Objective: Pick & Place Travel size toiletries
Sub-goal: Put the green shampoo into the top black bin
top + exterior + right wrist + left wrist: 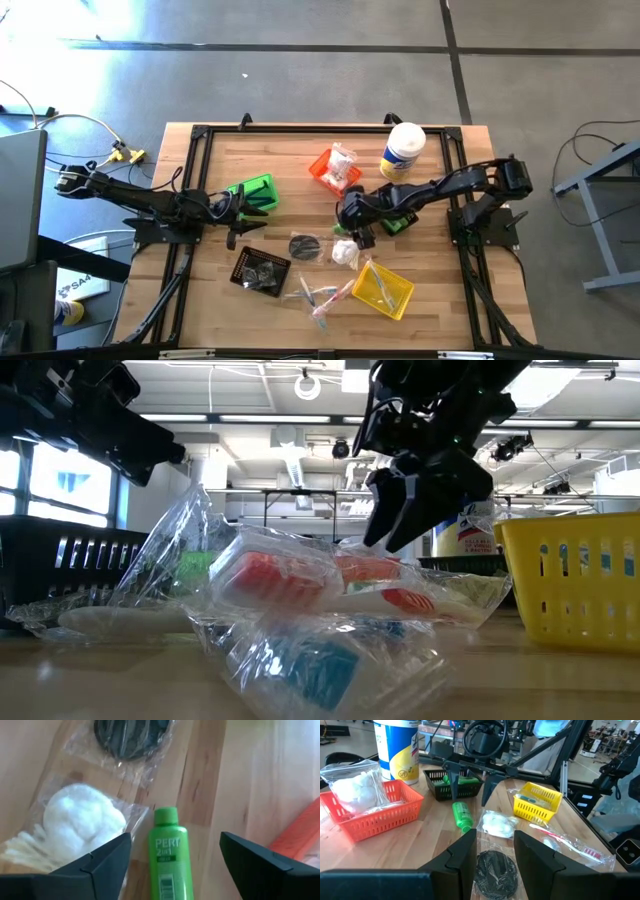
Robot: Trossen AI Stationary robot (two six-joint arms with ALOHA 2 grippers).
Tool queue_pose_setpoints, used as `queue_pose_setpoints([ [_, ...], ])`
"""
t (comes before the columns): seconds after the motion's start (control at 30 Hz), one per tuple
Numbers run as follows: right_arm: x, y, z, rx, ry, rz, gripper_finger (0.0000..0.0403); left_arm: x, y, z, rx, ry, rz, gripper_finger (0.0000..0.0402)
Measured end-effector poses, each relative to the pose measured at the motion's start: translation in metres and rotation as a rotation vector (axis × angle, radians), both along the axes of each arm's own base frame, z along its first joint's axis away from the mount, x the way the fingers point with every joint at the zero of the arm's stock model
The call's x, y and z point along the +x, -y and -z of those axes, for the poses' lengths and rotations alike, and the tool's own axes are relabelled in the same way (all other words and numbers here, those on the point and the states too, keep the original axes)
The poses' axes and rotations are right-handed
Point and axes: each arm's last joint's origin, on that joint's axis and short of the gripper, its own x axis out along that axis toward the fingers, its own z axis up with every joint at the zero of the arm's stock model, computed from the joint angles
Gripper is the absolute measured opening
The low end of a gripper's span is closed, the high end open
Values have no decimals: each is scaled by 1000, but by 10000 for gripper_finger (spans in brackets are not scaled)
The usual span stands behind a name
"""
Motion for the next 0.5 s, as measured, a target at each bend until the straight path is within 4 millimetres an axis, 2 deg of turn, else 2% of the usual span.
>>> queue_pose_setpoints([
  [0.23,-1,12,26,9,-51,31,286,0,0,0,0,0,0,126],
  [0.5,2,15,42,52,-97,18,277,0,0,0,0,0,0,126],
])
